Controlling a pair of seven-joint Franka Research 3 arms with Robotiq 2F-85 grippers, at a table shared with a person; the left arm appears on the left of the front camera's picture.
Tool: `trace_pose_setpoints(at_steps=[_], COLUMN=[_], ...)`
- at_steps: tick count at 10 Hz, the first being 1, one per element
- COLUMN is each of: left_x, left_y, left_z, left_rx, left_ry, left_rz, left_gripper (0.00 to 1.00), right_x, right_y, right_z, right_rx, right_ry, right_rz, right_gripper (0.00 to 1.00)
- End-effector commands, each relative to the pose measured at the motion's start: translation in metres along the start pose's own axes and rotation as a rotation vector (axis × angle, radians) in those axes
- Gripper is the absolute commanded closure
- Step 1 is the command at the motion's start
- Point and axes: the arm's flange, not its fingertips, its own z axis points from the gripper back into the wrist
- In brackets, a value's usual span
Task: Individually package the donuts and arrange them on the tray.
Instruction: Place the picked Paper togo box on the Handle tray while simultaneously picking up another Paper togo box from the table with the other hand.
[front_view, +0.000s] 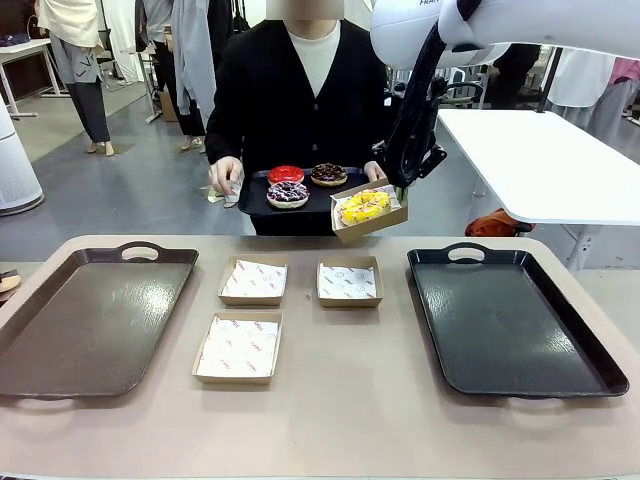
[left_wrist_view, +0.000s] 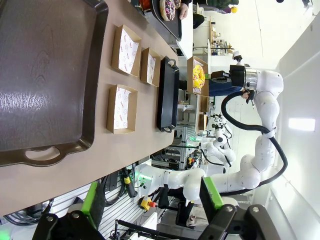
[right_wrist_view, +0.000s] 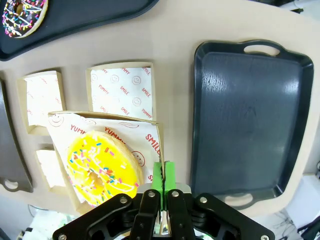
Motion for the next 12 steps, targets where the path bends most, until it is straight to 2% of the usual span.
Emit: trace_pose_setpoints(at_steps=[1, 4, 6, 8, 9, 12], left_x=[0.001, 0.0, 0.012, 0.021, 0.025, 0.027], left_y=[-0.002, 0.0, -0.02, -0.058, -0.078, -0.132], left_z=[0.0, 0.0, -0.006, -0.017, -0.027, -0.086], left_rx=[-0.02, 0.0, 0.123, 0.246, 0.314, 0.509], left_ry=[0.0, 0.0, 0.001, 0.009, 0.026, 0.158], left_rz=[-0.01, 0.0, -0.001, -0.052, -0.069, -0.118], left_gripper=[0.0, 0.0, 0.0, 0.0, 0.0, 0.0], right_x=[-0.003, -0.003, -0.001, -0.005, -0.011, -0.051], right_y=[-0.001, -0.001, 0.001, -0.002, -0.011, -0.076], right_z=[0.0, 0.0, 0.001, 0.008, 0.013, 0.024], right_rx=[0.0, 0.0, -0.006, -0.002, 0.002, -0.031], right_ry=[0.003, 0.003, 0.01, 0.012, 0.018, -0.013], right_rz=[-0.009, -0.009, 0.023, 0.047, 0.062, 0.127], right_gripper=[1.0, 1.0, 0.99, 0.99, 0.99, 0.99])
